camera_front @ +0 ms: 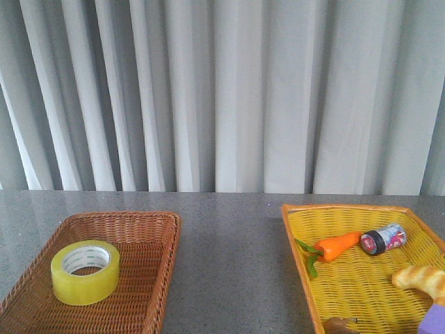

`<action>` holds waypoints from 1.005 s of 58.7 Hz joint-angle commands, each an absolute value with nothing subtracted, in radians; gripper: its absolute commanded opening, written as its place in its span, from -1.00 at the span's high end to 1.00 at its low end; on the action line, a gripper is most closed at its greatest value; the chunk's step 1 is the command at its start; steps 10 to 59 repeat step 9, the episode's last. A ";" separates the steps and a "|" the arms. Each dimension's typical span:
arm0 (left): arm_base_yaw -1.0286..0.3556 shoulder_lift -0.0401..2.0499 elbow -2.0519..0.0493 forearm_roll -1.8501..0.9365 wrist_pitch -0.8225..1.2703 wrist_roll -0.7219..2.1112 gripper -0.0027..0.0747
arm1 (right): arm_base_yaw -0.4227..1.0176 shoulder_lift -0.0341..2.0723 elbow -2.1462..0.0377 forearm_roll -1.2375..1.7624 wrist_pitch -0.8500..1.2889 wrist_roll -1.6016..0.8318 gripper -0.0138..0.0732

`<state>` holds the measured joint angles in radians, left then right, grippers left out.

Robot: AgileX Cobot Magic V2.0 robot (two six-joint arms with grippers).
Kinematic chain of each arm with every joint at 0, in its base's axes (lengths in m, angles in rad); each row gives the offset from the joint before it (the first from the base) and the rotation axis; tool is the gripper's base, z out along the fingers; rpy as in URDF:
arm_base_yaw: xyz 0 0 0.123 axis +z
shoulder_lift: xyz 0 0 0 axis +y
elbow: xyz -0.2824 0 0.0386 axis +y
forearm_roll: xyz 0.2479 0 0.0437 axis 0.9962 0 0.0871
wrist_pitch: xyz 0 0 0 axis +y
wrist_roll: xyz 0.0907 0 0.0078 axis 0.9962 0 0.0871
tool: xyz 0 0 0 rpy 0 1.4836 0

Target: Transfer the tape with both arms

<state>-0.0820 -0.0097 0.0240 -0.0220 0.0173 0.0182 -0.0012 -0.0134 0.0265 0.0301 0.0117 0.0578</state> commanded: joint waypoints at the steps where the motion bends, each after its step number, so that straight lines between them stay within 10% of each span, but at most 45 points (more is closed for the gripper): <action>1: -0.081 -0.027 0.015 -0.032 -0.063 0.011 0.95 | -0.006 -0.021 0.030 0.026 -0.065 0.051 0.69; 59: -0.081 -0.027 0.015 -0.032 -0.063 0.011 0.95 | -0.006 -0.021 0.030 0.026 -0.065 0.051 0.69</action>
